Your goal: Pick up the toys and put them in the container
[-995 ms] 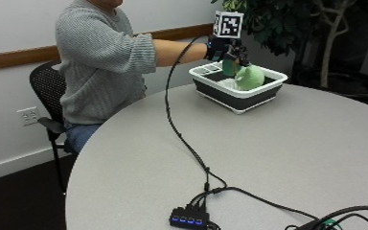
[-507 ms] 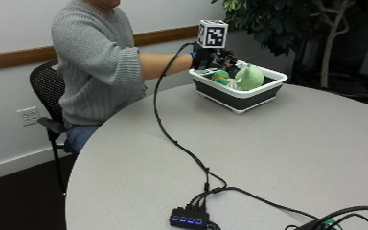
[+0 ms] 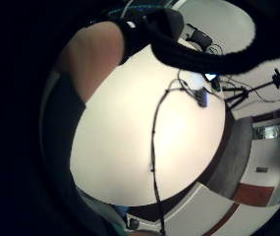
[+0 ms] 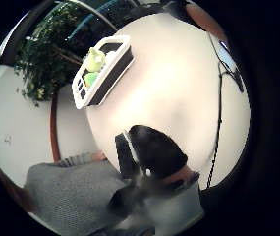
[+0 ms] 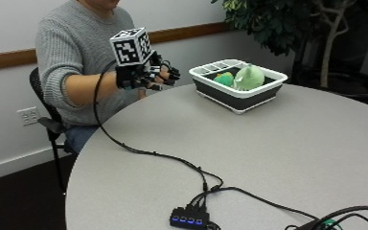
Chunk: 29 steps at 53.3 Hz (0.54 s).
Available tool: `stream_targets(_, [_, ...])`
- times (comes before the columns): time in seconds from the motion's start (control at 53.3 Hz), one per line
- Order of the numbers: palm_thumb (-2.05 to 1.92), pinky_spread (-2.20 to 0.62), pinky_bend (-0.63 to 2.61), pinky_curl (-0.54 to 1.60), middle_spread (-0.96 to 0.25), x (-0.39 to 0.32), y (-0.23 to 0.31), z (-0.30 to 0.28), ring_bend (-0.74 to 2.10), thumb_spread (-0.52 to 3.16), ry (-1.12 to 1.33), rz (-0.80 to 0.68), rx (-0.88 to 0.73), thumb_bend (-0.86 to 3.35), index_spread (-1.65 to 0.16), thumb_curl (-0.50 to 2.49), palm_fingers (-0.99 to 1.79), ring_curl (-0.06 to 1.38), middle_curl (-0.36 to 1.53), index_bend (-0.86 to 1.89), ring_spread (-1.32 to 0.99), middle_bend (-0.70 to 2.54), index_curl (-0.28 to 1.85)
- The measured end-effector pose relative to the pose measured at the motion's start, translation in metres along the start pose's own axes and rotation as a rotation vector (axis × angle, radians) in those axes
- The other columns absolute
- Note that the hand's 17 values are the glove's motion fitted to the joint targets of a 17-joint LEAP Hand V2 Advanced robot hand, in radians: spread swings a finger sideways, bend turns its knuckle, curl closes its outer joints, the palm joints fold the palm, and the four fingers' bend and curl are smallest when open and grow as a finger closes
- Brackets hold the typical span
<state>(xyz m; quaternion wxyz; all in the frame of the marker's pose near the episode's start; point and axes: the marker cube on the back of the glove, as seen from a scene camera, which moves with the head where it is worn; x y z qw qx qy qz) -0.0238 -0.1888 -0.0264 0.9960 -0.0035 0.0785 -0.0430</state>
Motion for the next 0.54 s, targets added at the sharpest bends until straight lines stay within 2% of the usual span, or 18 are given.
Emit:
stream_targets(0.394, [-0.04,0.08,0.68,0.31,-0.18,-0.028,0.097,0.030,0.38,1.25,-0.096,-0.037,0.013,-0.03,-0.36,0.22,0.01,0.24,0.38,0.21,-0.14,0.20,0.35])
stream_targets(0.544, [-0.04,0.08,0.67,0.31,-0.18,-0.028,0.110,0.038,0.36,1.26,-0.056,-0.046,-0.015,-0.03,-0.37,0.22,0.02,0.24,0.38,0.22,-0.13,0.19,0.37])
